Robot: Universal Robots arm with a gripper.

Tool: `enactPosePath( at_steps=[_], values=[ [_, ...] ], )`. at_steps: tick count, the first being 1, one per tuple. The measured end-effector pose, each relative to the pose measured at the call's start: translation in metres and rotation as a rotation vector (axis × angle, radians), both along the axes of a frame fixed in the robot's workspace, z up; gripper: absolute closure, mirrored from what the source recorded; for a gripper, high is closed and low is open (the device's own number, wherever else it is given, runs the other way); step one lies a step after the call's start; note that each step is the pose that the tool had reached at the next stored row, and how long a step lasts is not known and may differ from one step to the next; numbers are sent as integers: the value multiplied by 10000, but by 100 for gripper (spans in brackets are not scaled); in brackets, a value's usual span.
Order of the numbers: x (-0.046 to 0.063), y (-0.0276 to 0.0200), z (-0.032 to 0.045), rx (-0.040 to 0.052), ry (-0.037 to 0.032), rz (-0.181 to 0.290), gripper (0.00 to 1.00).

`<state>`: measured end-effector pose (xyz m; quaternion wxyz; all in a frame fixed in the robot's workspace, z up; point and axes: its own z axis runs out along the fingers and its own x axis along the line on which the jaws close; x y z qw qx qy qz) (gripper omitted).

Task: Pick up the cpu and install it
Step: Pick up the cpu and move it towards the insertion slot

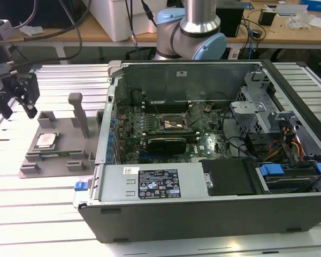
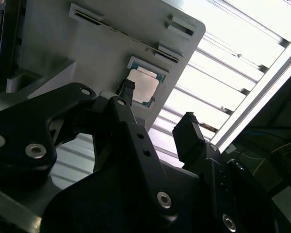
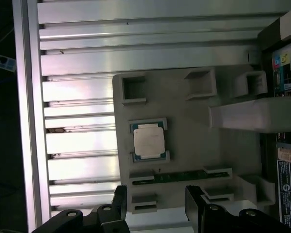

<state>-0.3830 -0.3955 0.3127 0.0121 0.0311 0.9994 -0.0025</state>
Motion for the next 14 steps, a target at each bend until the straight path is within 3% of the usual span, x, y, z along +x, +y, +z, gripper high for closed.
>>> enactPosePath(
  at_steps=[14],
  values=[
    [0,4,-135,0,6,1,40]
  ],
)
